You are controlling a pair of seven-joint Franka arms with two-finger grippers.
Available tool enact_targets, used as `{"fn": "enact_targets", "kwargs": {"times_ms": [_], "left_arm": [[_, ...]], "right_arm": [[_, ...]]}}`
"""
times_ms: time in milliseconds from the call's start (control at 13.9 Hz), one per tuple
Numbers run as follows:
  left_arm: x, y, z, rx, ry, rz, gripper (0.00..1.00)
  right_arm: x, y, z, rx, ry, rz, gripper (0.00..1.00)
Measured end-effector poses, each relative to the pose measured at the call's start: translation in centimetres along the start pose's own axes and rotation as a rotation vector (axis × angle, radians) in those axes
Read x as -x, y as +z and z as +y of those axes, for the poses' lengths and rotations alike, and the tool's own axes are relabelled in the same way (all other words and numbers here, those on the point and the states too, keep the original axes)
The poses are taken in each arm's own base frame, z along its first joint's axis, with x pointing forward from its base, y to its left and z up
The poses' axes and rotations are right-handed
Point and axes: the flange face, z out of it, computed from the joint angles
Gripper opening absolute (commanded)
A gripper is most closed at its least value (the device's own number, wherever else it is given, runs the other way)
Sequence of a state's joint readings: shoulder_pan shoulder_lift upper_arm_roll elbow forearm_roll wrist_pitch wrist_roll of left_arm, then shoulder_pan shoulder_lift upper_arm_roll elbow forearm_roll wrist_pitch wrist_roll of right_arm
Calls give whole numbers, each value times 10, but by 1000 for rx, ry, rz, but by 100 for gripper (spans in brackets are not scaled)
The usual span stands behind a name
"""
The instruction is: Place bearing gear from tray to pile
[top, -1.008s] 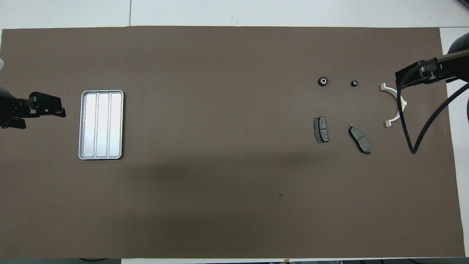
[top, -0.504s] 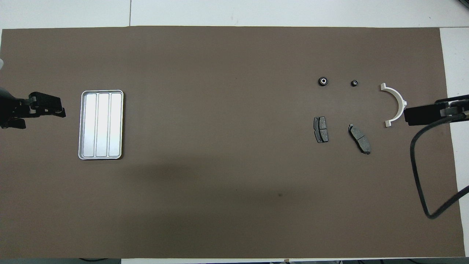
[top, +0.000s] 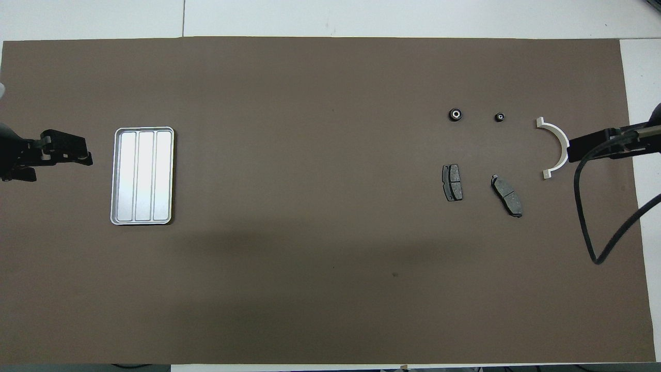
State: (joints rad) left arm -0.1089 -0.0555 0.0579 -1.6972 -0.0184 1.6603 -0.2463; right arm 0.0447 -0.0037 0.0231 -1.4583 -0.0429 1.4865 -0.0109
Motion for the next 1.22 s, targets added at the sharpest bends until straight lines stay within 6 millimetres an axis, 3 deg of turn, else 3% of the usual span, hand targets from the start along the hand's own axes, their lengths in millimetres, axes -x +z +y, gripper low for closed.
{"fn": "enact_targets", "kwargs": {"times_ms": [288,648,1224], "left_arm": [[0,0,0,0,0,0,100],[0,0,0,0,0,0,100],[0,0,0,0,0,0,100]], "right_arm": [[-5,20,12,1,21,3,100],[2,13,17,-10,32,12,100],[6,25,15,-24,31,-34,100]]}}
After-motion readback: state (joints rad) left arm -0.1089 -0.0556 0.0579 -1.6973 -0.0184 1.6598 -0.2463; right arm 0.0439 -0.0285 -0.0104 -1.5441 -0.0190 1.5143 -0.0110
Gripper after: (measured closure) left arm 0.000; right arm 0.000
